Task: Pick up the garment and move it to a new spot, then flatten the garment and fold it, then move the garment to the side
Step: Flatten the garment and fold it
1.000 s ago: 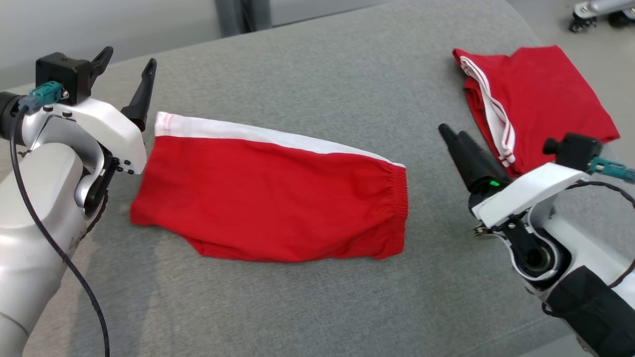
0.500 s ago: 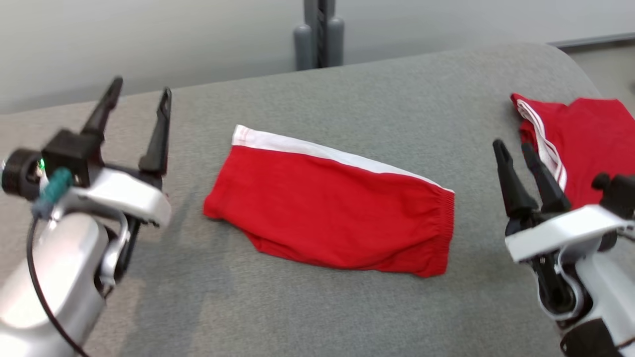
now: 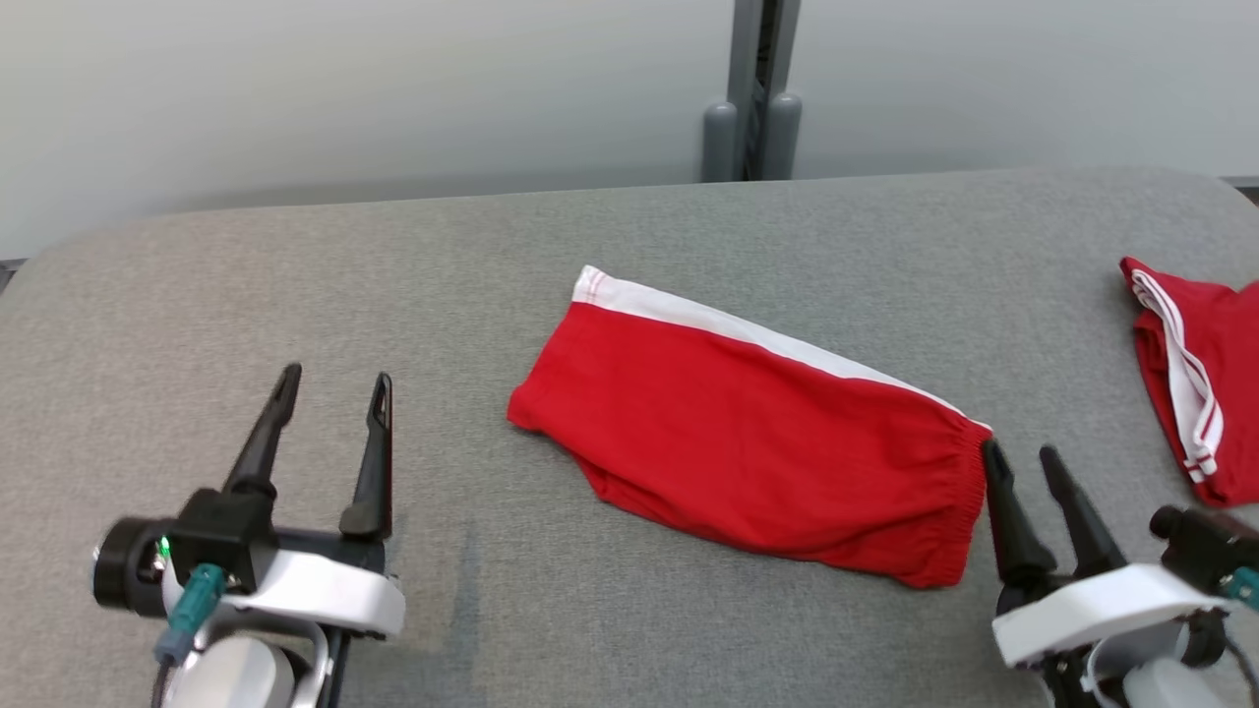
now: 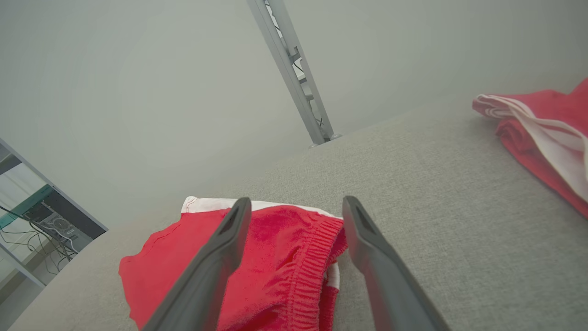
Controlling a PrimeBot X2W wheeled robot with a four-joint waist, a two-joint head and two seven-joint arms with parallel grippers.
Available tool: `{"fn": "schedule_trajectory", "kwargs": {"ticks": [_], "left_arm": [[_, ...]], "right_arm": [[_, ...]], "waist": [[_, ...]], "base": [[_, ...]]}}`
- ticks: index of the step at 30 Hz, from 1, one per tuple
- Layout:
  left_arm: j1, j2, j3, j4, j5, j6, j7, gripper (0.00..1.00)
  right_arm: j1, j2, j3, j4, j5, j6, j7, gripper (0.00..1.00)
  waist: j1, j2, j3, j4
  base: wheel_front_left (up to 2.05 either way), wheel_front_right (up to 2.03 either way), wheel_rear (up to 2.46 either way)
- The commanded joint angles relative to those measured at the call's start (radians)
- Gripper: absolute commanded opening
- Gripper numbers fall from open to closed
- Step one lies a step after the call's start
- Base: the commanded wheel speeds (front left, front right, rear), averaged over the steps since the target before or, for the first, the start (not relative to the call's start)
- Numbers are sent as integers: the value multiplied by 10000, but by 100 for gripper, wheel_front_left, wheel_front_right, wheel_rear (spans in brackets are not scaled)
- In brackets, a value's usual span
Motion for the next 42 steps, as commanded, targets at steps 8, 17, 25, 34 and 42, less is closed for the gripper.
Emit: {"fn": "schedule_trajectory", "kwargs": {"ticks": [8,17,25,34,42], "left_arm": [[896,-946,1284,44,365,-413,-32,100],[1143,-1360,1794,193,951,-1092,-33,100],[1101,-1630,2092,318,1380,-1526,-33,100],[879,-2000,2239,370,1758,-1873,-33,100],[799,-2238,2459,551,1989,-2158,-33,100]], "right_arm": [[613,630,-400,929,-110,3,454,100],[256,1179,-971,2053,957,4,831,100],[-31,1426,-939,2745,2362,3,1111,100],[-665,1490,-559,3149,3435,13,894,100],[-1213,1477,-317,3365,4301,29,541,78]], "waist": [[0,0,-255,517],[0,0,-312,751],[0,0,-209,987],[0,0,16,1354],[0,0,198,1692]], "base": [[0,0,0],[0,0,0],[0,0,0],[0,0,0],[0,0,0]]}}
